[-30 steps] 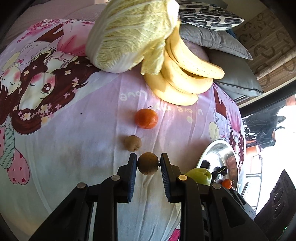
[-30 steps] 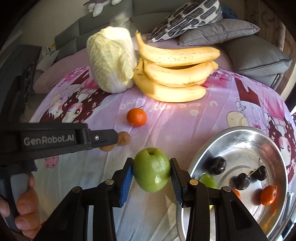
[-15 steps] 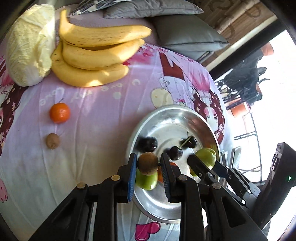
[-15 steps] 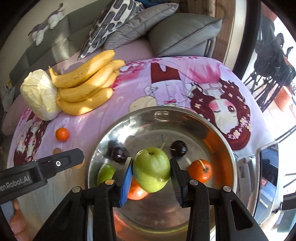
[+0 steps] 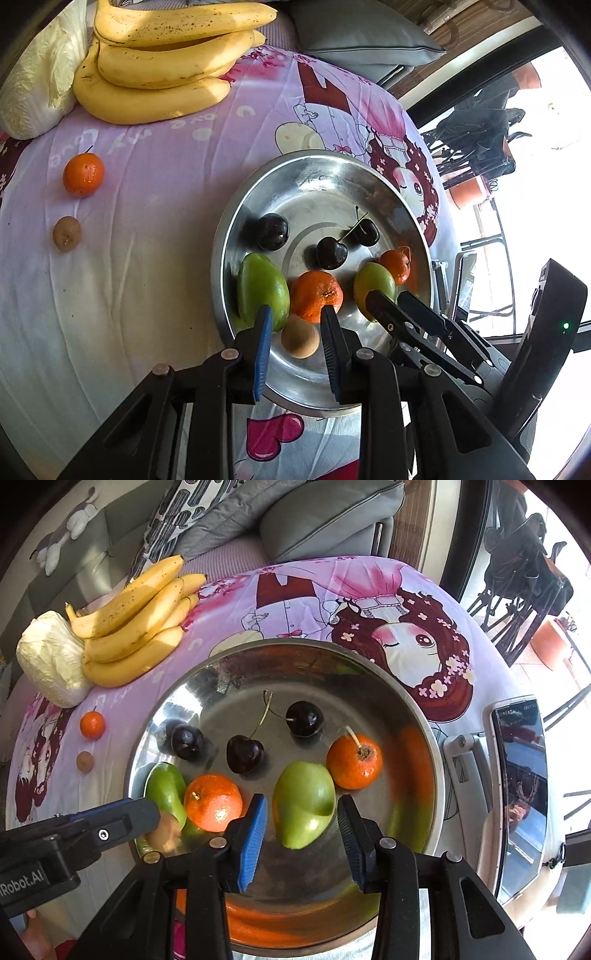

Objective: Organize fruits
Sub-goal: 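Open both tools to drop the kiwi and pear into the bowl, then close the right tool on the orange tangerine while the left tool moves to the last kiwi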

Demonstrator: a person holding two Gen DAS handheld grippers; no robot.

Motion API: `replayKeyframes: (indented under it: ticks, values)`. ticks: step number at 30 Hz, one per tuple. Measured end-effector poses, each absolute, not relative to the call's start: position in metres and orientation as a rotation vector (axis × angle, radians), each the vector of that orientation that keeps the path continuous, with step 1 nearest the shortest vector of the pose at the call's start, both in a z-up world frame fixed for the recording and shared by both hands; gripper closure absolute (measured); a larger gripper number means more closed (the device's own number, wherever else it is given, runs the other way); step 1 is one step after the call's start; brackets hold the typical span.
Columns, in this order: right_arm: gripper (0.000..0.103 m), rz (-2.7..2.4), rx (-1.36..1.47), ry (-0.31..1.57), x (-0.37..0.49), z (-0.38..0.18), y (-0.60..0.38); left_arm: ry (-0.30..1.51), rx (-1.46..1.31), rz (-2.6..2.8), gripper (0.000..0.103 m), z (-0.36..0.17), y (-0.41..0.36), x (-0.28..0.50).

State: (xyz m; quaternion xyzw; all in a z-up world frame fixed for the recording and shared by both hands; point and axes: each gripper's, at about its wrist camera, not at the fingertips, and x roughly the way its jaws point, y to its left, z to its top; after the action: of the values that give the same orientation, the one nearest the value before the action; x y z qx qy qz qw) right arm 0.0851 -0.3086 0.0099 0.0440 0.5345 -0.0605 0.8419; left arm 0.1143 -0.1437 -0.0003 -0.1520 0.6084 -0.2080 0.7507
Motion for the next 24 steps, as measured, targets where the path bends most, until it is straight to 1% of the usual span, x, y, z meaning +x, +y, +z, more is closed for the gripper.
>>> replayKeyframes:
  ticks: [1,2,3,7,10,15,20,23,24]
  values:
    - [0.059,-0.122,0.084,1.122,0.086,0.013,-0.305,1.326,-0.351,-0.458,0.069,0.001,-0.139,0.115]
    - [0.057,-0.112,0.076,1.11,0.087,0.017,-0.3,1.321,-0.369,-0.458,0.06,0.004,-0.134,0.115]
    - [0.057,-0.1,0.07,1.096,0.089,0.022,-0.295,1.308,-0.385,-0.452,0.058,0.006,-0.128,0.116]
    - [0.057,0.009,0.054,1.043,0.098,0.038,-0.262,1.23,-0.422,-0.342,0.058,0.015,-0.086,0.122]
    - [0.057,0.123,0.06,1.032,0.11,0.04,-0.232,1.199,-0.467,-0.19,0.058,0.01,-0.039,0.128]
    - [0.057,0.254,0.103,1.065,0.141,0.03,-0.187,1.219,-0.606,-0.013,0.058,-0.019,0.027,0.137]
    - [0.057,0.33,0.153,1.107,0.176,0.013,-0.149,1.258,-0.679,0.053,0.055,-0.04,0.053,0.144]
    - [0.047,0.349,0.173,1.151,0.196,-0.002,-0.131,1.259,-0.679,0.071,0.053,-0.043,0.058,0.148]
    - [0.047,0.35,0.175,1.163,0.201,-0.007,-0.126,1.259,-0.679,0.079,0.05,-0.044,0.06,0.149]
